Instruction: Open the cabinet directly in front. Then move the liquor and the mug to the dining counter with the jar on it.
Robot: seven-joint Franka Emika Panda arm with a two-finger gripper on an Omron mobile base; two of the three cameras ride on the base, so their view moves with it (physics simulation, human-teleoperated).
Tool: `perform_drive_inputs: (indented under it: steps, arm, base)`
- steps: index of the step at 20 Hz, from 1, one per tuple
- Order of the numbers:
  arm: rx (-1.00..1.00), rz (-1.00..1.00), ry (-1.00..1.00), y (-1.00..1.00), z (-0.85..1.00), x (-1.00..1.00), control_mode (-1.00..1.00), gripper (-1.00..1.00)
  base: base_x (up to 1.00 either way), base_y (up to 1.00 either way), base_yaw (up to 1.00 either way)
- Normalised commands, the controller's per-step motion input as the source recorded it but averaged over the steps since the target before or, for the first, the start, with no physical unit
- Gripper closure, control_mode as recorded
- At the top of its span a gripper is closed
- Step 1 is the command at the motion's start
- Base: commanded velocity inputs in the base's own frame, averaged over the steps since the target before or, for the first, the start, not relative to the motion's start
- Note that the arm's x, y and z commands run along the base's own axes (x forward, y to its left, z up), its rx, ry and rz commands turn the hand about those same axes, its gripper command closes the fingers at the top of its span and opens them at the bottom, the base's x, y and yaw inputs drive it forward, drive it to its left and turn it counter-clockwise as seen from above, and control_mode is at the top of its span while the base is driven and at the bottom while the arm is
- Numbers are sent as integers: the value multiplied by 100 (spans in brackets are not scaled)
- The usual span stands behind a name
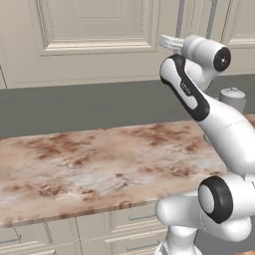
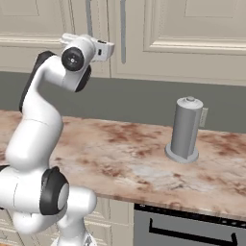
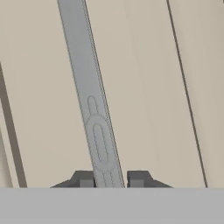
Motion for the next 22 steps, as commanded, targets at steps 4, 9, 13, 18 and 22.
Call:
perform_drive_inputs:
  steps: [4,9,13,18,22]
  arm:
    - [2,-6,-14,0,55,-64,-100,100]
    - [0,-22,-11,0,85,-83,-100,100]
    - [0,-27,-3,0,71,-90,-100,100]
    - [-2,-1,0,3,0,-9,-100,100]
    - [0,0,-11,0,0,-55,-100,100]
  base:
    - [0,0,0]
    - [0,0,0]
    - [0,0,0]
    - [0,0,0]
    - [0,0,0]
